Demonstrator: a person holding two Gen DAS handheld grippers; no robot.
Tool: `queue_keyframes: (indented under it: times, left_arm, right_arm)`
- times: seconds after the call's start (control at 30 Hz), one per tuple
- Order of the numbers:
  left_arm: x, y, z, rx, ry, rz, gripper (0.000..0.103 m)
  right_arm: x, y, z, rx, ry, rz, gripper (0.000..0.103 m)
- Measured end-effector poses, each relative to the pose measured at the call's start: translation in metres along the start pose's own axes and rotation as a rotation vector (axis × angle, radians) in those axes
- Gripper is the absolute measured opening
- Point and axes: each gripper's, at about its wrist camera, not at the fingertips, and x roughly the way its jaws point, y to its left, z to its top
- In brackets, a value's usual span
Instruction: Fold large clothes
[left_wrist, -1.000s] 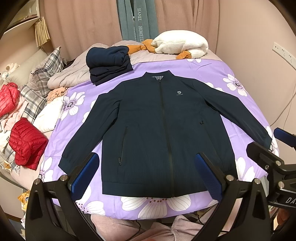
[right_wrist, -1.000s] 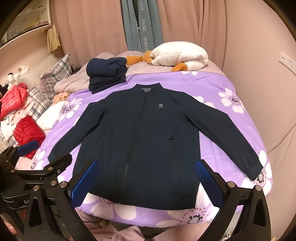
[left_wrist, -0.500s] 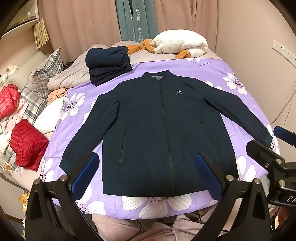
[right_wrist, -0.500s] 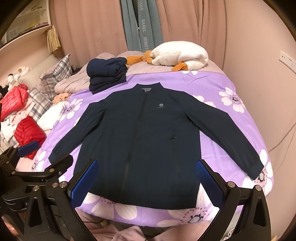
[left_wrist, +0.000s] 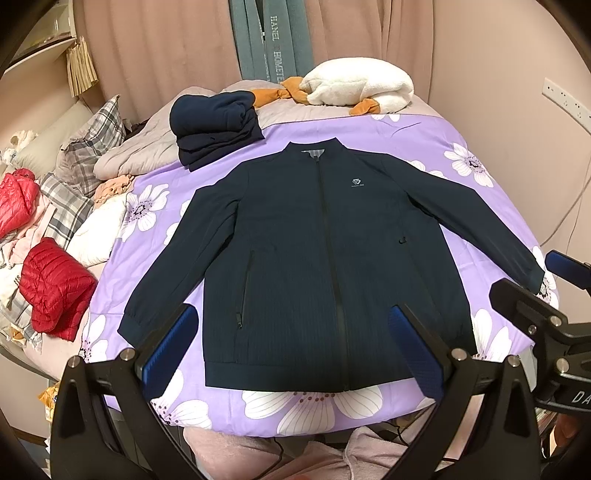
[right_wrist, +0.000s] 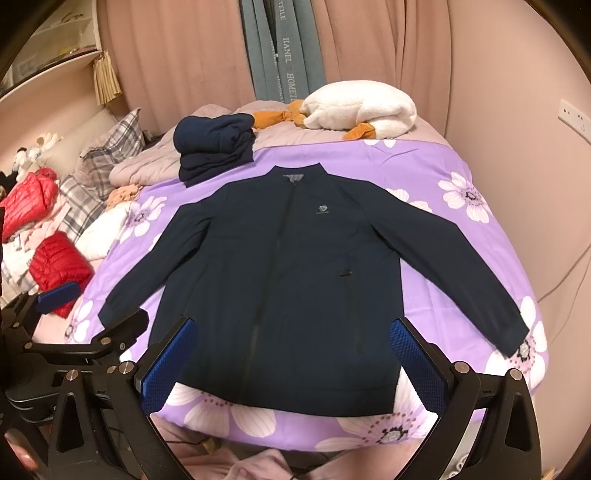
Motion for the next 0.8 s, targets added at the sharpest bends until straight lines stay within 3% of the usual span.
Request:
queue_keyframes:
  times: [0.8]
  left_arm:
    - [0.0023, -0.002, 0.0003, 0.002, -0.001, 0.0, 0.103]
  right_arm:
    - [-0.0006, 0.001, -0.001, 0.008, 0.001, 0.007, 0.103]
